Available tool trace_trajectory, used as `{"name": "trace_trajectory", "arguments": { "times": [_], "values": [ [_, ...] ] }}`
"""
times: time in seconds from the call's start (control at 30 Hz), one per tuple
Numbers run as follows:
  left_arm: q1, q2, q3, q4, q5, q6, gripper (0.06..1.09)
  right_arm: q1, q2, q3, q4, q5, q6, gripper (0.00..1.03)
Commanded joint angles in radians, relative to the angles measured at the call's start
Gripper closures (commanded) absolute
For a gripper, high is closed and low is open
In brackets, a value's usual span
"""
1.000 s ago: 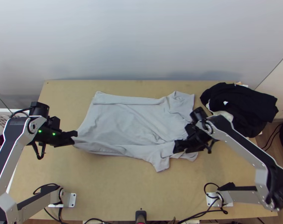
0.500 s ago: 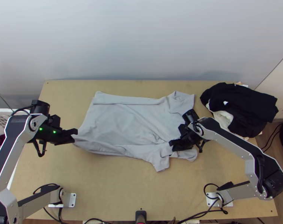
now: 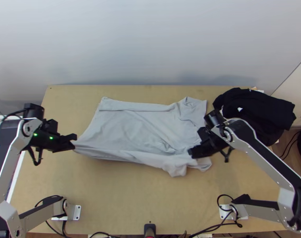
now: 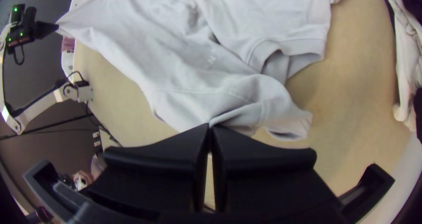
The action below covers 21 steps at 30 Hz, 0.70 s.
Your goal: Fold the t-shirt
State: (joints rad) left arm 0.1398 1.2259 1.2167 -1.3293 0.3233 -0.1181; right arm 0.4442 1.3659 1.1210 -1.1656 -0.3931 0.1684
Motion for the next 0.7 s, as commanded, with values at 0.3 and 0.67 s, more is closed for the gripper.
{"name": "trace_trajectory", "arguments": {
  "times": [0.3,0.67],
  "values": [
    [-0.209,-0.282,-0.184,-0.116,0.023,0.113,1.05,0.372,-0.191,-0.179,-0.301,0.01,-0.079,1.0],
    [-0.37,-0.513,-0.332,-0.079,0.003,0.115,1.04,0.375,-0.185,-0.204,-0.281,0.011,-0.106,0.66]
  ]
}}
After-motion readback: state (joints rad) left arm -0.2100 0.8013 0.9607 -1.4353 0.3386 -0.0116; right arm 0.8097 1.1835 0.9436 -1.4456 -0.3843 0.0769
